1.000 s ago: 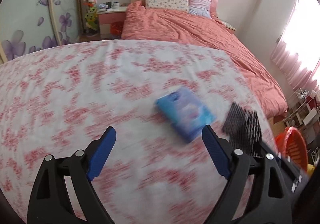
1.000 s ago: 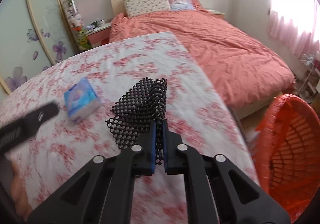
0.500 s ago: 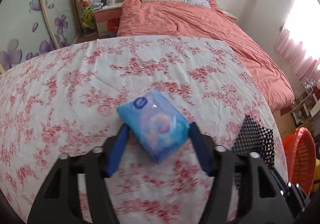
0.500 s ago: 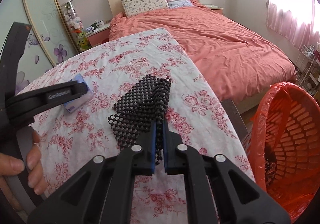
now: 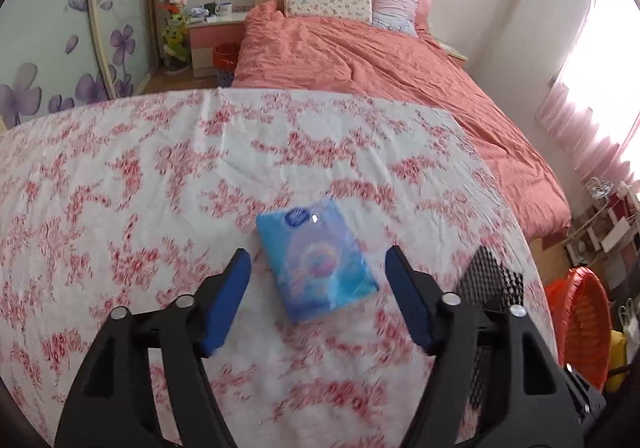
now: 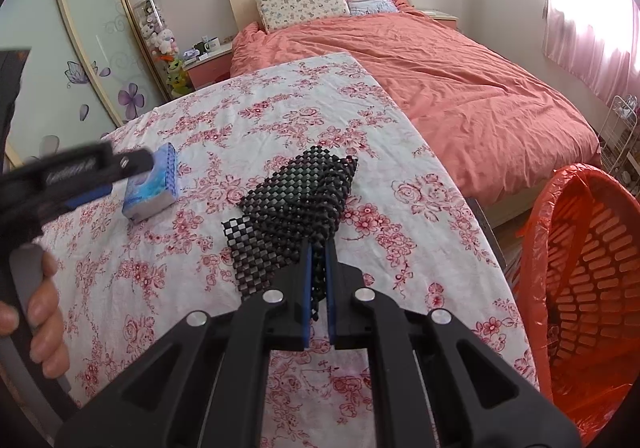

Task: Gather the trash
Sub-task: 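Grasp the blue tissue pack with the left tool while the right tool holds the mesh pad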

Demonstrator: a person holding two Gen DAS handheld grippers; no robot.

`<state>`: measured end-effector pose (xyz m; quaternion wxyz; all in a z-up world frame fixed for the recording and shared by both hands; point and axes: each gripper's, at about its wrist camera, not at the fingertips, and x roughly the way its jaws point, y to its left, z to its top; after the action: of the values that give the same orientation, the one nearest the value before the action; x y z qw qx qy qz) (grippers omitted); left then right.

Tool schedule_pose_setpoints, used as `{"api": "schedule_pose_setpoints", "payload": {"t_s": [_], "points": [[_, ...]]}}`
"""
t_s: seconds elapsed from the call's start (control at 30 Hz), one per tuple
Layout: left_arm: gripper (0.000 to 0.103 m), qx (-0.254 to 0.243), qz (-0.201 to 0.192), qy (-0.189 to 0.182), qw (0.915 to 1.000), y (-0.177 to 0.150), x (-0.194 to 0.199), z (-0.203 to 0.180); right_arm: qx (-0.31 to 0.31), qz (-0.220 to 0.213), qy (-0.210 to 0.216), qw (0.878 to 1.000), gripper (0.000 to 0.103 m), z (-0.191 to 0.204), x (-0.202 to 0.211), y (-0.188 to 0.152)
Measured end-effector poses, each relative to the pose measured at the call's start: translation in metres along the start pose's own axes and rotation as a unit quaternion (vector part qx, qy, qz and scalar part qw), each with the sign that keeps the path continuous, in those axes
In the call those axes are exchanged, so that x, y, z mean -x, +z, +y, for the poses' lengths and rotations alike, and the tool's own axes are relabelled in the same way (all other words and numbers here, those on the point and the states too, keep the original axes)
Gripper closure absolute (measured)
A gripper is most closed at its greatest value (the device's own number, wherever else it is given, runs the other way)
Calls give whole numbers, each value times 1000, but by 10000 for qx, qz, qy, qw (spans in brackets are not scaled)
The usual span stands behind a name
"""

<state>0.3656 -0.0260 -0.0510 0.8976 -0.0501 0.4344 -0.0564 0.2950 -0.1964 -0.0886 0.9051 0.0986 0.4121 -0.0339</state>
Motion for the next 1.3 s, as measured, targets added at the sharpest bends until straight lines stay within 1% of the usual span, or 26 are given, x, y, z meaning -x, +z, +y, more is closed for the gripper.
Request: {"api": "schedule_pose_setpoints", "payload": {"t_s": [0.07,0.13,0.2,0.23,0.27,0.37,0.5,0.67,0.73,0.8,0.87,0.93,0.97,1.03,1.17,1.23,1.3], "points": [[32,-123,107,293,9994,2,-12,-7,0,1,5,10000,96,-1,0,1],[32,-158,244,462,9985,0,-23,-9,-3,4,14,10000,96,-1,0,1],[34,-201,319,507,9980,-3,-29,-9,-1,7,28,10000,96,-2,0,0],[40,-196,312,473,9982,-5,-29,-8,9,7,30,10000,96,-1,0,0],[47,-211,271,443,9984,-7,-26,-6,30,7,35,10000,96,-1,0,0],[49,-310,288,302,9986,-14,-15,4,56,26,104,9999,96,1,2,-1],[49,-393,263,281,9985,-35,4,28,5,100,336,9994,96,5,5,-5],[48,-642,124,492,9966,-77,41,57,119,192,610,9979,96,24,11,-14],[47,-618,74,590,9963,-91,55,70,201,209,693,9972,96,34,13,-17],[47,-584,33,689,9959,-95,60,79,318,215,729,9966,96,44,15,-21],[45,-519,14,749,9958,-96,62,87,450,196,650,9967,94,54,16,-25],[44,-407,27,754,9963,-95,61,91,511,162,581,9969,88,60,19,-27],[44,-369,43,750,9965,-94,60,93,509,149,552,9971,86,62,19,-27],[43,-342,81,800,9962,-93,57,94,472,150,511,9975,77,66,19,-27],[40,-264,18,824,9962,-97,58,96,519,155,291,9981,71,69,14,-26],[37,-235,-3,863,9960,-98,58,98,549,161,190,9982,64,72,11,-25],[36,-177,-4,846,9963,-99,59,100,573,168,137,9981,61,73,9,-26]]}}
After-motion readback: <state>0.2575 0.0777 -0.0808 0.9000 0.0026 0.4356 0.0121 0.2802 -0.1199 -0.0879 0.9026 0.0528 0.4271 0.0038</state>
